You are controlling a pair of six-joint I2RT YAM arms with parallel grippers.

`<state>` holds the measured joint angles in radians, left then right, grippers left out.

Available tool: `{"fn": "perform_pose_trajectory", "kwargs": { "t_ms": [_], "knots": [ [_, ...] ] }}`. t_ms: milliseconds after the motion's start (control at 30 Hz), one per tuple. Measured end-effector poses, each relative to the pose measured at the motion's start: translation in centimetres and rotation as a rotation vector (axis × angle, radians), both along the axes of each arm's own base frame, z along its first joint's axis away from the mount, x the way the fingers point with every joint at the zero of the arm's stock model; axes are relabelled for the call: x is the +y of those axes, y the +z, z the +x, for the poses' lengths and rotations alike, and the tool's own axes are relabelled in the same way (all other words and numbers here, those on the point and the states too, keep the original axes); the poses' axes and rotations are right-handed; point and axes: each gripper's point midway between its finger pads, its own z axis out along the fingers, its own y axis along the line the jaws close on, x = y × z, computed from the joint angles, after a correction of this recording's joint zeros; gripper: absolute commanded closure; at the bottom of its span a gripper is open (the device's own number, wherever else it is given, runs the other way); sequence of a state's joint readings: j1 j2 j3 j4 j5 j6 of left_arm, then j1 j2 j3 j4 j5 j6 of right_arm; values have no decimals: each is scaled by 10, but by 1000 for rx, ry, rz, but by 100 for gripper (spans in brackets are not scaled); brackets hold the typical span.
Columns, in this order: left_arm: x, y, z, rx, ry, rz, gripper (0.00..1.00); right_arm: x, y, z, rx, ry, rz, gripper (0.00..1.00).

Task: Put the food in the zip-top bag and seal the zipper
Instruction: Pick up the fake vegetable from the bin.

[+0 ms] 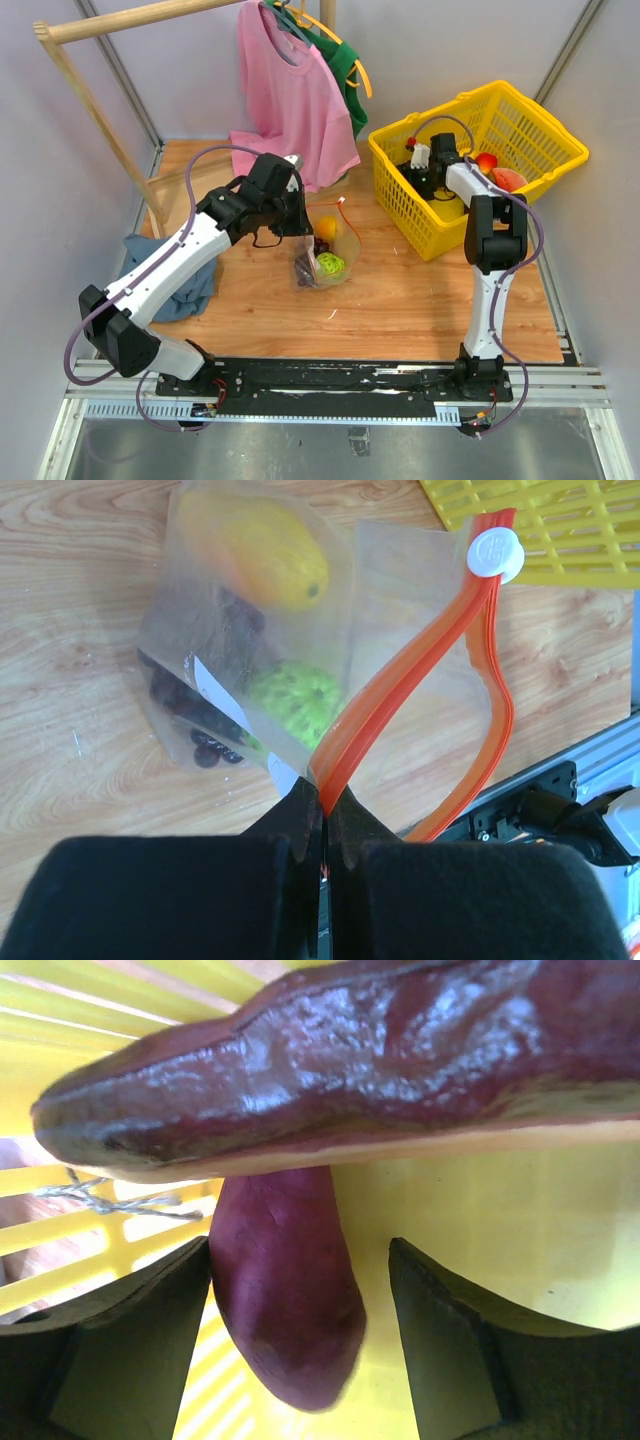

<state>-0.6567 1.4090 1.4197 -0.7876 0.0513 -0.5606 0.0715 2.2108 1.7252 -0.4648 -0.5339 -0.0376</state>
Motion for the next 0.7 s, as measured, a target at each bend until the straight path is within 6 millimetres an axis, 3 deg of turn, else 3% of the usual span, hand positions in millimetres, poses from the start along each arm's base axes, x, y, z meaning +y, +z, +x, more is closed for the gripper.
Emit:
{"fn": "perform_pose_trajectory", "kwargs": {
  "t_ms": [67, 300, 500, 600, 700],
  "knots": [
    [0, 0, -1, 4, 0, 2, 100, -2, -1, 2, -2, -5, 4, 33],
    [1, -4, -3, 18, -2, 10, 100, -6, -3, 5, 5, -22, 15, 61],
    [2, -3, -3, 21, -2, 12, 100, -14, 1, -4, 4, -44, -11, 78],
    [1, 1, -3, 17, 0, 6, 100, -25, 8, -12, 1, -72, -39, 83],
    [0, 5, -2, 11, 1, 1, 100, -35, 27, -17, -30, -103, -72, 88]
  ]
}}
